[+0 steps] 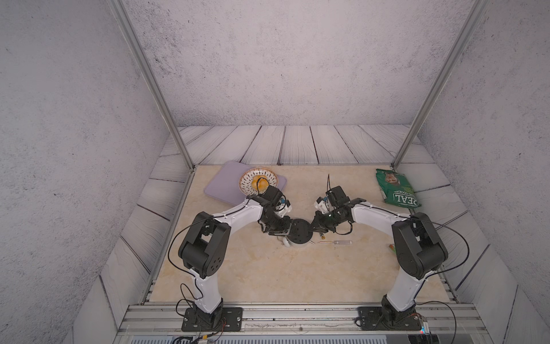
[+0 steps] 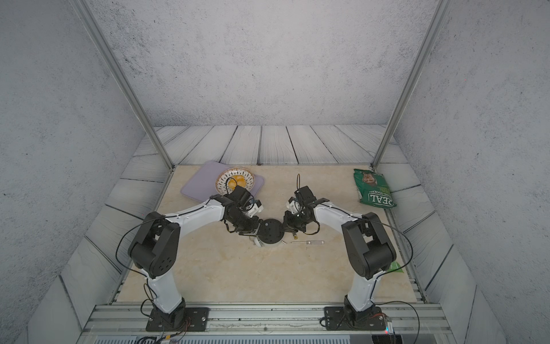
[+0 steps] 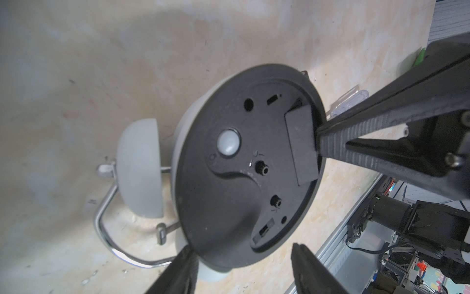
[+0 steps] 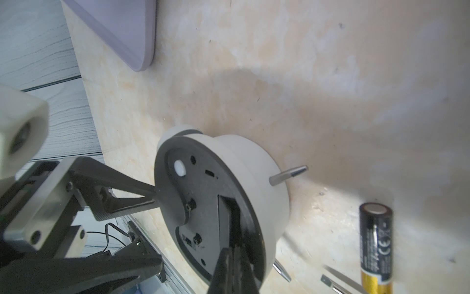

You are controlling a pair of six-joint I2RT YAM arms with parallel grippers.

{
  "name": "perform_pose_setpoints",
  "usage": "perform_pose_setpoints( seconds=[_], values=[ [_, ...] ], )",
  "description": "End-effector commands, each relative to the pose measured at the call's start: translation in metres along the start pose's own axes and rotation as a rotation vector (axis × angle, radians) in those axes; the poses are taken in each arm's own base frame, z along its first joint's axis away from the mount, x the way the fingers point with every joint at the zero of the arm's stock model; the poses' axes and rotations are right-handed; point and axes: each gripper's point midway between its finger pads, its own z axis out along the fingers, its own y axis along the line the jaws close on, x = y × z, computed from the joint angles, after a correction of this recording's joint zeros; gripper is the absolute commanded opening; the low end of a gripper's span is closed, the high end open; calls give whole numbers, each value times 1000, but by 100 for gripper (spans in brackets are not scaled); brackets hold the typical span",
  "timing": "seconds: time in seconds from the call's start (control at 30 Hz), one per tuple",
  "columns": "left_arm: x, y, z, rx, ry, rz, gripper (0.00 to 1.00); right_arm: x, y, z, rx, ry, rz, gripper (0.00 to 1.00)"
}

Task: Remove the battery from the alarm
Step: Install the cover on the alarm.

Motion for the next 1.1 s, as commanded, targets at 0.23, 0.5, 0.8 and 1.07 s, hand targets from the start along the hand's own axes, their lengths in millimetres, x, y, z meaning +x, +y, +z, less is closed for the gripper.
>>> perform_pose_setpoints(
  seconds=[0.23, 0.5, 0.8, 1.07],
  values=[
    [-2, -13, -5, 26, -5, 30, 64, 3, -3, 12, 8, 45, -8, 0],
    [-2, -14, -4, 25, -4, 32, 64, 2, -3, 9, 39, 45, -15, 9],
    [-2, -13, -7, 7, -16, 31, 64, 5, -10, 2, 126, 46, -6, 24],
    [-5, -12, -13, -11, -40, 37, 64, 6, -8, -13, 192, 40, -12, 29]
  ],
)
